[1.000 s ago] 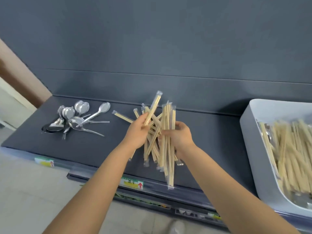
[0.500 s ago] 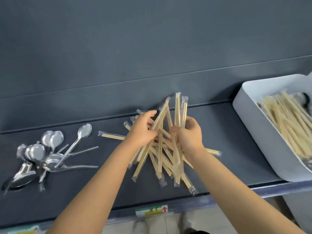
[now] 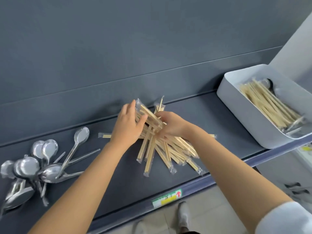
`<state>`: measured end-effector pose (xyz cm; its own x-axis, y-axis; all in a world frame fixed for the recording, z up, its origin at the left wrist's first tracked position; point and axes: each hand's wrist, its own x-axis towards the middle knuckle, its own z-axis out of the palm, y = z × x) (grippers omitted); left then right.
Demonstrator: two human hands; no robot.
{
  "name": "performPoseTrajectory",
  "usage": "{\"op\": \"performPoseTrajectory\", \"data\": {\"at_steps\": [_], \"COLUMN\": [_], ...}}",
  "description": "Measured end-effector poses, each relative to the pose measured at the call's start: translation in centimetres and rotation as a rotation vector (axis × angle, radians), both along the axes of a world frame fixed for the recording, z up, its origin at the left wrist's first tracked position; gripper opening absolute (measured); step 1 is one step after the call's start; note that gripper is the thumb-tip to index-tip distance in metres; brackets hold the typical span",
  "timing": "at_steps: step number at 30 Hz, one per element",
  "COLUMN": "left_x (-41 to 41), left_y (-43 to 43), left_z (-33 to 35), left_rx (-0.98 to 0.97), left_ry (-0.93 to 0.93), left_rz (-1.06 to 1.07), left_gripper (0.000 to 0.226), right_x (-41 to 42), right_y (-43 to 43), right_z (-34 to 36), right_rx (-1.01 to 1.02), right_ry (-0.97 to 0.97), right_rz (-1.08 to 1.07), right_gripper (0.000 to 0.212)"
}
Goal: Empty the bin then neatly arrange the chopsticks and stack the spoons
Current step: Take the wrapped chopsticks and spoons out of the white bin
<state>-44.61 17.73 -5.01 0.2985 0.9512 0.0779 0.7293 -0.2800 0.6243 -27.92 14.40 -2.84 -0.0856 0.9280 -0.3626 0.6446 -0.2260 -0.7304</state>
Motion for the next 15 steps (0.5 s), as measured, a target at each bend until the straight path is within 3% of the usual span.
{"op": "performPoseTrajectory", "data": {"at_steps": [3, 7, 10, 15], "left_x": [-0.4, -0.2, 0.9, 3.7], "left_y": [-0.2, -0.5, -1.2, -1.2], "left_z": [-0.5, -1.7, -1.9, -0.7], "left_rx": [0.105, 0.134, 0.108, 0.295], "left_ry": [0.185, 0.360, 0.321, 0.271], "left_rz": [0.019, -0.130, -0.086, -0.197], "left_gripper": [0.073, 0.063, 0.070, 0.060], "right_x": [0.2, 1.2, 2.2, 4.3], "right_y": [0.7, 0.5, -0.2, -2.8], "right_z": [-0.6, -0.9, -1.1, -1.0], "right_rx": [0.101, 0.266, 0.315, 0.299], "right_ry": [-0.136, -0.204, -0.283, -0.395], "right_rz": [0.045, 0.004, 0.056, 0.042], "right_gripper": [0.048, 0.055, 0.058, 0.059]}}
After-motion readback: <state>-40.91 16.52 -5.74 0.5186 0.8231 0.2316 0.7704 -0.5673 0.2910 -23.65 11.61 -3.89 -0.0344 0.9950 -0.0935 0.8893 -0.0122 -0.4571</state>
